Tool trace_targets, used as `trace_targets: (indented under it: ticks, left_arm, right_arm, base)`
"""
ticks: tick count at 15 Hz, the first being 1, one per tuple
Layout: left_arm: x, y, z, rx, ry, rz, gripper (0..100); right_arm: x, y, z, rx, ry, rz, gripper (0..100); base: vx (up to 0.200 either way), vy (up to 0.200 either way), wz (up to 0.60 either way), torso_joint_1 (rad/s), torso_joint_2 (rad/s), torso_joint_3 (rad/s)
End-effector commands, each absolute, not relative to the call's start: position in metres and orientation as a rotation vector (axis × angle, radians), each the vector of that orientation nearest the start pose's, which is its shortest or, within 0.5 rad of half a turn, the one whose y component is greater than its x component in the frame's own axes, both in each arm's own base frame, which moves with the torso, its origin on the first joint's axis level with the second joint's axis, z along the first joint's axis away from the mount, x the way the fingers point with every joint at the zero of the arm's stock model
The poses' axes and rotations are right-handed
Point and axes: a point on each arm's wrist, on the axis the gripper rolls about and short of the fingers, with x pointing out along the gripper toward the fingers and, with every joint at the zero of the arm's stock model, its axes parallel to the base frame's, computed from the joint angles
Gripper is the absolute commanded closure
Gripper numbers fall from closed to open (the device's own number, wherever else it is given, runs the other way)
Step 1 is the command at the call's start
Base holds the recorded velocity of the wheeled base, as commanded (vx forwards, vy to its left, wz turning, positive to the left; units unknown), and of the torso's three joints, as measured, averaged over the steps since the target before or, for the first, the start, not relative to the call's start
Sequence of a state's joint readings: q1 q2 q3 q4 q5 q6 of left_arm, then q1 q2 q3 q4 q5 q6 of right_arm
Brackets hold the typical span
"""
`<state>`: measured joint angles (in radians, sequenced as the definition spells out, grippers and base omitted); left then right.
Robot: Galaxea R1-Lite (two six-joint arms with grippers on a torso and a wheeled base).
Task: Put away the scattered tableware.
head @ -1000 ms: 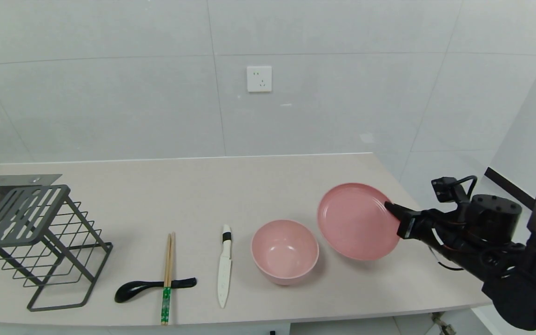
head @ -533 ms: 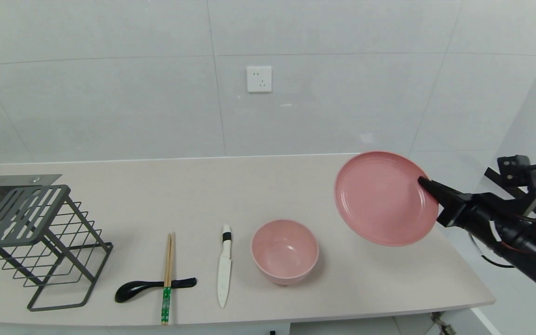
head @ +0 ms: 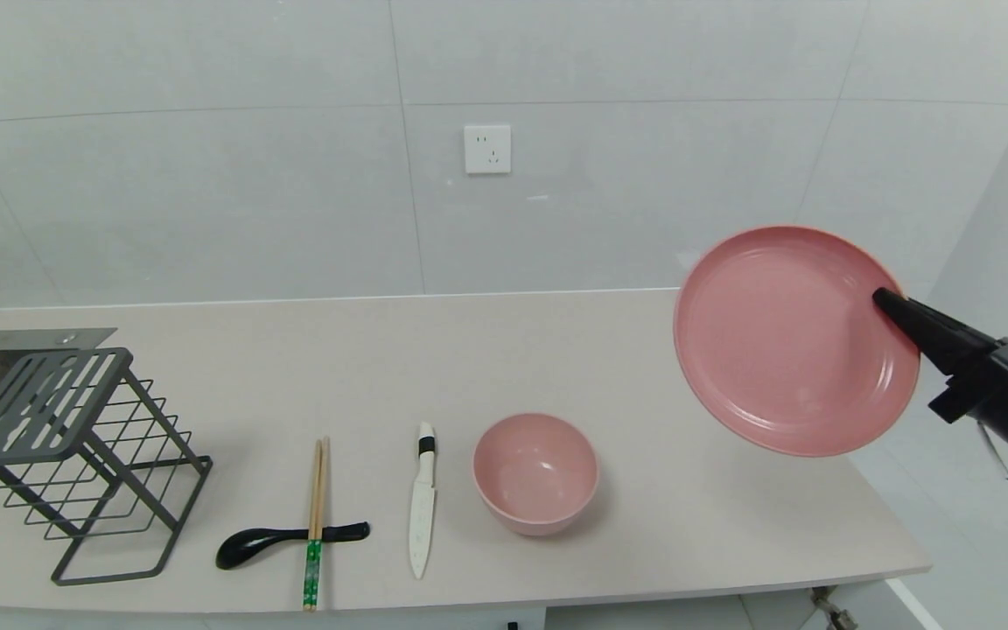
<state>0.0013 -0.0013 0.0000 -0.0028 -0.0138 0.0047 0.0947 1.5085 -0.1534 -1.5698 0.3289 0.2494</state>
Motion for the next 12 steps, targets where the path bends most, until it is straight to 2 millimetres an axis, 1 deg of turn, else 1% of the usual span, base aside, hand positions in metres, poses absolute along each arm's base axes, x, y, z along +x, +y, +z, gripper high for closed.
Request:
trace_targets:
  ticks: [1, 4, 5, 6, 7, 9, 10, 11, 12]
  left_arm:
    - [-0.023, 0.0, 0.076, 0.005, -0.003, -0.011, 0]
    - [-0.023, 0.0, 0.078, 0.019, -0.023, -0.014, 0]
    - [-0.025, 0.0, 0.097, 0.023, -0.206, -0.013, 0]
    - [-0.033, -0.001, 0.12, 0.026, -0.41, -0.015, 0]
    - [-0.037, -0.001, 0.128, 0.027, -0.433, -0.035, 0]
    - [-0.038, -0.003, 0.139, 0.022, -0.366, -0.154, 0]
    - [-0.032, -0.003, 0.148, 0.007, -0.271, -0.209, 0]
    - [-0.025, -0.004, 0.156, 0.003, -0.198, -0.252, 0]
    - [-0.009, -0.006, 0.17, -0.017, -0.089, -0.317, 0]
  right_arm:
    - [0.174, 0.022, 0.184, 0.203, -0.257, 0.453, 100]
    - [0.17, 0.021, 0.186, 0.203, -0.244, 0.451, 100]
    - [0.169, 0.021, 0.187, 0.203, -0.243, 0.451, 100]
    - [0.169, 0.021, 0.187, 0.203, -0.243, 0.451, 100]
    - [0.169, 0.021, 0.187, 0.203, -0.243, 0.451, 100]
    - [0.17, 0.021, 0.186, 0.203, -0.241, 0.451, 100]
    - [0.17, 0.021, 0.186, 0.204, -0.238, 0.452, 100]
    - [0.17, 0.021, 0.186, 0.204, -0.236, 0.451, 100]
    - [0.17, 0.021, 0.185, 0.204, -0.235, 0.452, 100]
  base:
    - [0.0, 0.0, 0.0, 0.0, 0.0, 0.0]
    - [0.0, 0.0, 0.0, 0.0, 0.0, 0.0]
    - [0.0, 0.0, 0.0, 0.0, 0.0, 0.0]
    - [0.0, 0.0, 0.0, 0.0, 0.0, 0.0]
    - [0.0, 0.0, 0.0, 0.0, 0.0, 0.0]
    - [0.0, 0.0, 0.0, 0.0, 0.0, 0.0]
    - [0.0, 0.0, 0.0, 0.0, 0.0, 0.0]
    - [0.0, 0.0, 0.0, 0.0, 0.0, 0.0]
    - [0.0, 0.0, 0.0, 0.0, 0.0, 0.0]
